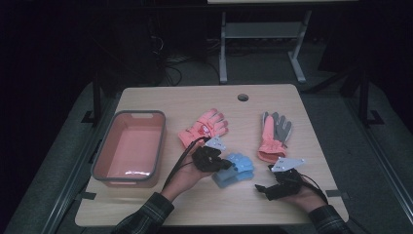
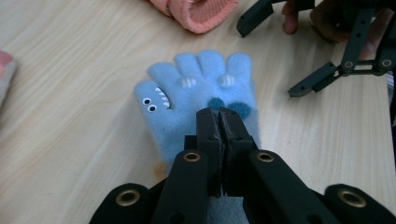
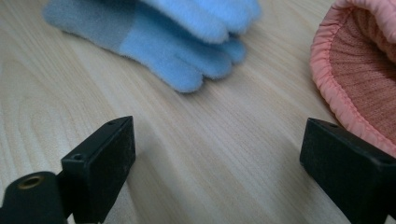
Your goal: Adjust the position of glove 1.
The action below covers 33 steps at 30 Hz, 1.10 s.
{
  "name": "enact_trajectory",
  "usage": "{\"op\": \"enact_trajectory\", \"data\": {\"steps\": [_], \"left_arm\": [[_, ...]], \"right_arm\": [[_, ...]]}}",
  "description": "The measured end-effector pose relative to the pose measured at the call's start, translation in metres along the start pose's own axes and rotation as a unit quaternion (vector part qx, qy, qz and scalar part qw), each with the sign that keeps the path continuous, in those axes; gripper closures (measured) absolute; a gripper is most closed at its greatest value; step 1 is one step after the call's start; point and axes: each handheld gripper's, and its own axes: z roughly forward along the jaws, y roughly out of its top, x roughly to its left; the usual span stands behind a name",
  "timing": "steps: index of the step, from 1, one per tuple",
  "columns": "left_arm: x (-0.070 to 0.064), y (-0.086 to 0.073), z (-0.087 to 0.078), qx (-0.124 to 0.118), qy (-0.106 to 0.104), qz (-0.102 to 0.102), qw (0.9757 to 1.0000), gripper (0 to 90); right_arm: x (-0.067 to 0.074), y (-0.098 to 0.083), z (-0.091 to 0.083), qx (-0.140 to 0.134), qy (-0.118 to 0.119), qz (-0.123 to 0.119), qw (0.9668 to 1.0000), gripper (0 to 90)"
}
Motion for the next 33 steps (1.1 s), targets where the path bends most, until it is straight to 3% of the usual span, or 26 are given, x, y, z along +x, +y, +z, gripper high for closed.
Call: {"op": "enact_trajectory", "data": {"steps": [3,19,21,26,30,33], "left_arm": [[-0.004,-0.001,0.004,0.008,-0.004,0.012,0.9999,88.1],[-0.006,-0.009,0.018,0.046,-0.006,0.021,0.9987,87.1],[-0.007,-0.009,0.018,0.041,-0.004,0.019,0.999,85.0],[-0.007,-0.003,0.011,0.032,0.001,0.009,0.9994,57.7],[-0.009,0.001,0.012,0.029,0.013,0.016,0.9994,38.5],[-0.011,0.002,0.019,0.034,0.021,0.009,0.9992,29.4]], "right_arm": [[0.0,0.0,0.0,0.001,0.0,0.0,1.0,10.0],[0.0,0.0,0.0,0.001,0.0,0.0,1.0,10.0],[0.0,0.0,0.0,0.0,0.0,0.0,1.0,10.0],[0.0,0.0,0.0,0.0,0.0,0.0,1.0,10.0],[0.001,0.0,0.0,0.001,0.001,0.004,1.0,10.0],[0.001,0.001,0.0,0.001,0.001,0.005,1.0,9.9]]}}
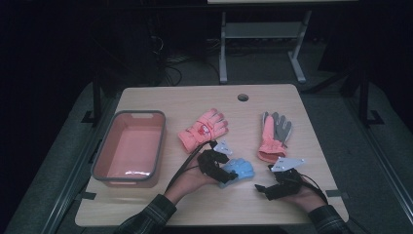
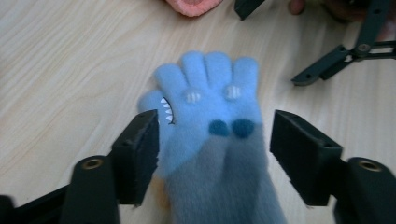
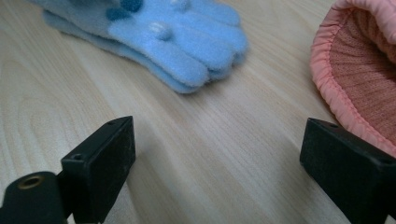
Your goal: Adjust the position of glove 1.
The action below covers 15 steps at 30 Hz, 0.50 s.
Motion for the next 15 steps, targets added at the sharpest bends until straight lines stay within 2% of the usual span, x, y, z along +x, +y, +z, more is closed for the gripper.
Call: {"op": "enact_trajectory", "data": {"steps": [4,10,13,15], "left_arm": [[0.001,0.002,0.011,0.017,0.013,0.002,0.9998,21.2],[0.002,0.002,0.023,0.033,0.009,-0.002,0.9994,18.3],[0.003,0.001,0.026,0.039,0.011,0.006,0.9992,18.3],[0.002,0.0,0.029,0.039,0.014,0.003,0.9991,18.3]], "right_arm": [[0.0,0.0,0.0,0.0,0.0,0.0,1.0,10.0],[0.0,0.0,0.0,0.0,0.0,0.0,1.0,10.0],[0.0,0.0,0.0,0.0,0.0,0.0,1.0,10.0],[0.0,0.0,0.0,0.0,0.0,0.0,1.0,10.0]]}}
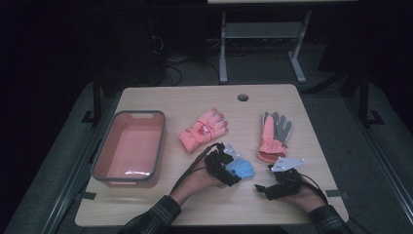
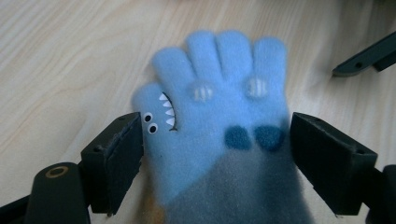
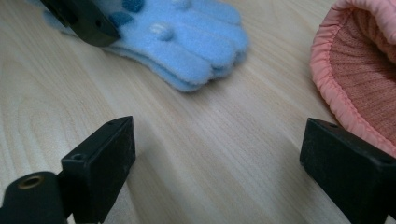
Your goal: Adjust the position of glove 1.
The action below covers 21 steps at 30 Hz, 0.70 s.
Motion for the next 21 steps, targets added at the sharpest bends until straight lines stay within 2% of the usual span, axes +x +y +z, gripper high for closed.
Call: {"op": "enact_trajectory", "data": {"steps": [2,6,7,10,13,16,21], "left_arm": [[0.0004,-0.0009,0.0014,0.012,0.0,0.011,0.9999,18.3],[-0.002,-0.0019,0.0034,0.007,0.007,0.007,0.9999,19.0],[-0.0014,-0.0019,0.0025,0.014,0.009,0.016,0.9997,19.7],[-0.0032,-0.0028,0.0022,0.012,0.018,0.022,0.9995,22.8],[-0.0049,-0.0033,0.0007,0.013,0.025,0.03,0.9992,30.7],[-0.0046,-0.0035,-0.0005,0.01,0.025,0.029,0.9992,36.5],[-0.0039,-0.0041,-0.0026,0.007,0.024,0.026,0.9993,51.7]], "right_arm": [[0.0,0.0,0.0,0.0,0.0,0.0,1.0,10.0],[0.0,0.0,0.0,0.0,0.0,0.0,1.0,10.0],[0.0,0.0,0.0,0.0,0.0,0.0,1.0,10.0],[0.0,0.0,0.0,0.0,0.0,0.0,1.0,10.0],[0.0,0.0,0.0001,0.0,-0.001,0.0,1.0,10.0],[0.0001,0.0,0.0001,0.0,-0.001,0.001,1.0,10.0],[0.0002,0.0,0.0001,-0.001,0.0,0.001,1.0,10.0]]}}
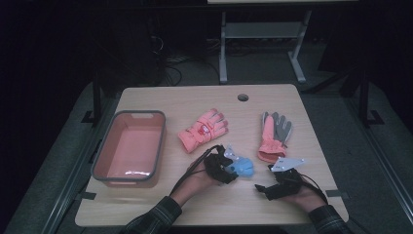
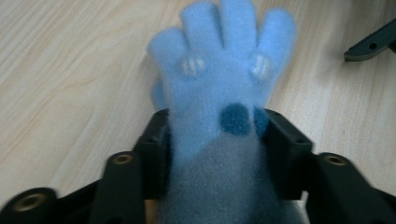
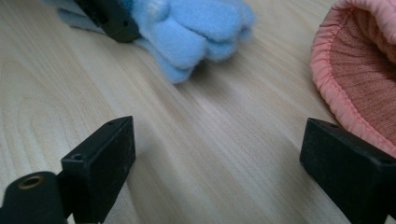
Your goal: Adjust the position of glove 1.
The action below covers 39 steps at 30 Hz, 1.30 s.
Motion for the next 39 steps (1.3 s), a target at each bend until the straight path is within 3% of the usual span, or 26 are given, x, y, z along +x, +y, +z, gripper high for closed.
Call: {"op": "enact_trajectory", "data": {"steps": [7,9,15,20,30,39], "left_arm": [[0.003,0.0,-0.003,0.006,-0.014,-0.008,0.9999,69.1],[0.004,0.0,-0.003,0.006,-0.015,-0.008,0.9998,70.3],[0.011,-0.003,-0.005,-0.008,-0.046,-0.041,0.998,71.7],[0.016,-0.003,-0.013,-0.018,-0.063,-0.052,0.9965,71.7],[0.024,-0.003,-0.03,-0.031,-0.068,-0.066,0.9951,71.5],[0.031,-0.003,-0.05,-0.038,-0.058,-0.076,0.9947,71.6]], "right_arm": [[0.0,0.0,0.0,0.001,0.0,-0.001,1.0,10.0],[0.0,0.0,0.0,0.001,0.001,-0.001,1.0,10.0],[0.0,0.0,0.0,0.001,0.0,-0.001,1.0,10.0],[0.0,0.0,0.0,0.001,0.0,-0.001,1.0,10.0],[0.0,0.0,0.0,0.001,0.0,-0.001,1.0,10.0],[0.0,0.0,0.0,0.0,0.0,-0.002,1.0,10.0]]}}
